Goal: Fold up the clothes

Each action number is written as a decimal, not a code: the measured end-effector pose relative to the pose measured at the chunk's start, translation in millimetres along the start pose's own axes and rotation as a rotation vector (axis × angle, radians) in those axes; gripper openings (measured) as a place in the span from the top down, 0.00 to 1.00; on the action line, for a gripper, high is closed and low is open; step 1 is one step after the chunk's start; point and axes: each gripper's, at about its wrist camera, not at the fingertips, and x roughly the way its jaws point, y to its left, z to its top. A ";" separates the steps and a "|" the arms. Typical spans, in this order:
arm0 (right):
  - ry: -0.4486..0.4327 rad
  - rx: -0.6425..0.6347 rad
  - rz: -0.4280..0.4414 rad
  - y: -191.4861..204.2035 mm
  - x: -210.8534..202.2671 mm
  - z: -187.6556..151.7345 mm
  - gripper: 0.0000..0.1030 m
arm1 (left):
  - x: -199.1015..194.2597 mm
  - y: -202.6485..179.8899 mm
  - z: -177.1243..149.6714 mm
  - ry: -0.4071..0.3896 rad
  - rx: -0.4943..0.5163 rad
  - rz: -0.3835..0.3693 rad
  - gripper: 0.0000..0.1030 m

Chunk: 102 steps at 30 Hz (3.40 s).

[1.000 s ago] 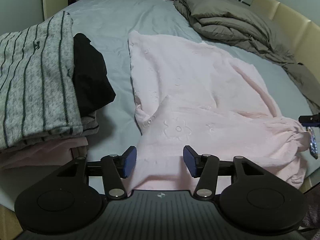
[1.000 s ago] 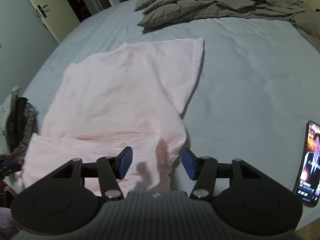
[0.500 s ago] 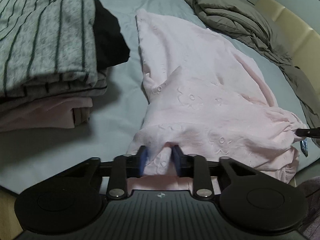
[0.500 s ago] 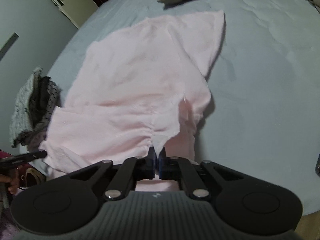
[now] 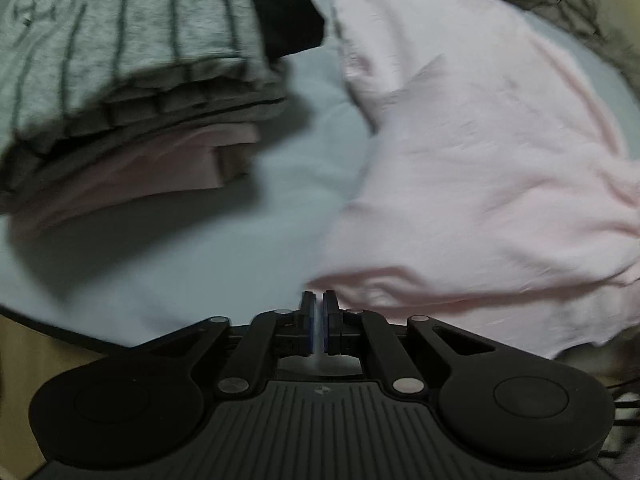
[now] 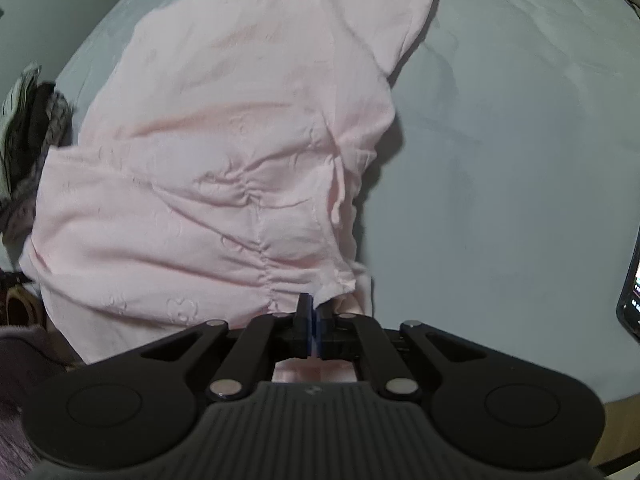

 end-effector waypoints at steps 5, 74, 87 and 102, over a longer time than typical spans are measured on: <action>-0.080 0.005 -0.041 -4.9 -22.1 -4.4 0.47 | -18.5 2.5 -1.7 -0.089 0.005 -0.009 0.94; -0.421 0.239 0.046 -133.5 119.7 304.7 0.93 | 187.0 32.3 344.1 -0.447 -0.286 -0.220 0.87; -0.534 0.181 0.069 -92.0 11.3 290.0 0.95 | 80.7 26.4 332.5 -0.521 -0.251 -0.189 0.98; -0.647 0.140 0.186 -48.0 -146.8 145.7 0.95 | -91.4 35.3 210.2 -0.623 -0.111 -0.226 0.98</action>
